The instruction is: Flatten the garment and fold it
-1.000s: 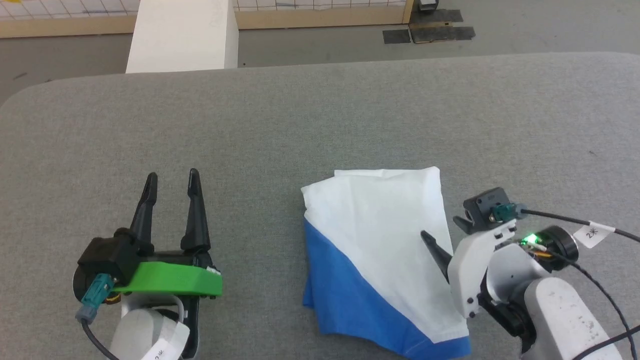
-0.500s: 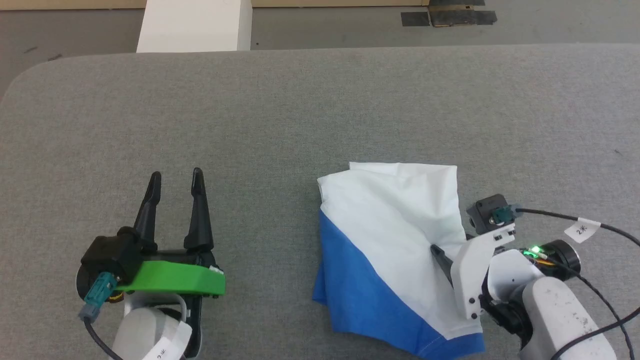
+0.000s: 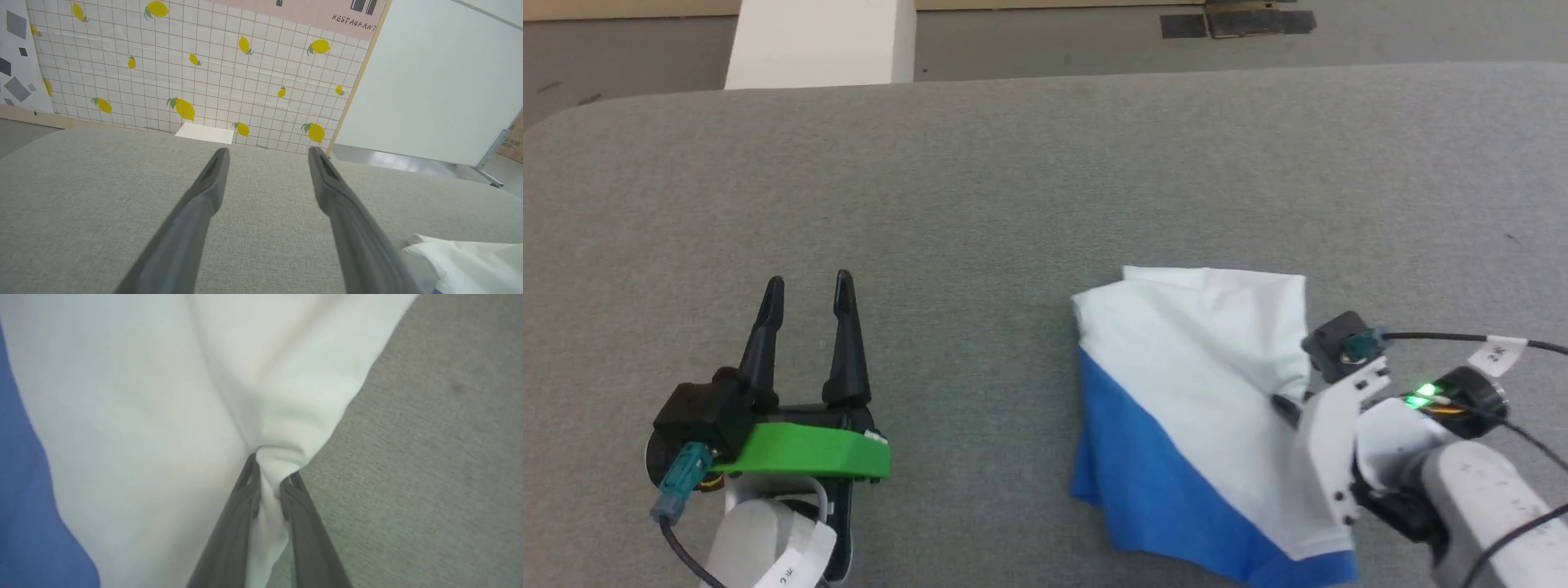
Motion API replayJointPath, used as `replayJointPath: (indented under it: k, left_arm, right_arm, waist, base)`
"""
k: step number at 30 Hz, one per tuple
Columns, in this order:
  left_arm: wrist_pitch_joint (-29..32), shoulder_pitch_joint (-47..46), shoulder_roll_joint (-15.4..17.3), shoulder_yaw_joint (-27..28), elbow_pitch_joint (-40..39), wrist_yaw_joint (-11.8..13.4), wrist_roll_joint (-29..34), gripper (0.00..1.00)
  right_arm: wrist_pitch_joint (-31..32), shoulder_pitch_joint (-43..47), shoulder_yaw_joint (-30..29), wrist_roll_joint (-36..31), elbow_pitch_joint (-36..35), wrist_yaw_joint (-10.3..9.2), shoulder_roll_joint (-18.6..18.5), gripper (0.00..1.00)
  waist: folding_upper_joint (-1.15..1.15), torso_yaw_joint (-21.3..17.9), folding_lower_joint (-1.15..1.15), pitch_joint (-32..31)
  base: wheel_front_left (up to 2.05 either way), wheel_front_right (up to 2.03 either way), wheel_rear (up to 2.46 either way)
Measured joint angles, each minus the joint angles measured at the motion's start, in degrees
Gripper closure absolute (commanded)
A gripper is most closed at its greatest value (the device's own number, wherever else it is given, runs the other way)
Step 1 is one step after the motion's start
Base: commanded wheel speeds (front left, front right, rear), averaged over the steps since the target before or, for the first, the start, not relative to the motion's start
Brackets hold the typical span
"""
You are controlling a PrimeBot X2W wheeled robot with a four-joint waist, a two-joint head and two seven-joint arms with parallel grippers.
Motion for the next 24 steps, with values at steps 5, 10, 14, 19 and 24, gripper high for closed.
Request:
replayJointPath:
  k: [5, 10, 14, 19, 24]
  left_arm:
    - [-0.01, -0.15, -0.01, 0.07, -0.38, -0.03, 0.36, 0.00]
    - [0.00, -1.84, 0.14, 0.04, -0.70, -0.07, 2.22, 0.00]
    - [0.08, -3.72, 0.91, -0.24, -1.13, 0.00, 3.27, 0.00]
    - [1.93, -6.28, 2.25, -0.81, -3.46, 0.57, 4.83, 0.00]
    - [4.80, -8.95, 4.20, -0.94, -7.69, 1.49, 6.98, 0.00]
  right_arm:
    - [1.30, -0.81, 3.91, 2.96, -3.10, -0.01, -11.00, 1.00]
    - [0.58, -3.60, 6.39, 5.19, -2.93, -0.01, -18.34, 1.00]
    - [-1.97, -7.43, 7.76, 6.45, -0.18, -0.01, -21.29, 1.00]
    - [-6.55, -13.74, 8.84, 7.12, 6.23, -0.01, -23.21, 1.00]
    - [-12.23, -19.74, 9.20, 6.99, 14.49, -0.01, -25.52, 1.00]
  waist:
    - [0.00, -2.98, 0.00, 0.69]
    - [0.00, -7.02, 0.00, 2.29]
    - [0.00, -10.46, 0.00, 4.41]
    - [0.00, -13.70, 0.00, 8.63]
    - [0.00, -15.94, 0.00, 13.99]
  base:
    - [0.00, 0.00, 0.00]
    - [0.00, 0.00, 0.00]
    - [0.00, 0.00, 0.00]
    - [0.00, 0.00, 0.00]
    - [0.00, 0.00, 0.00]
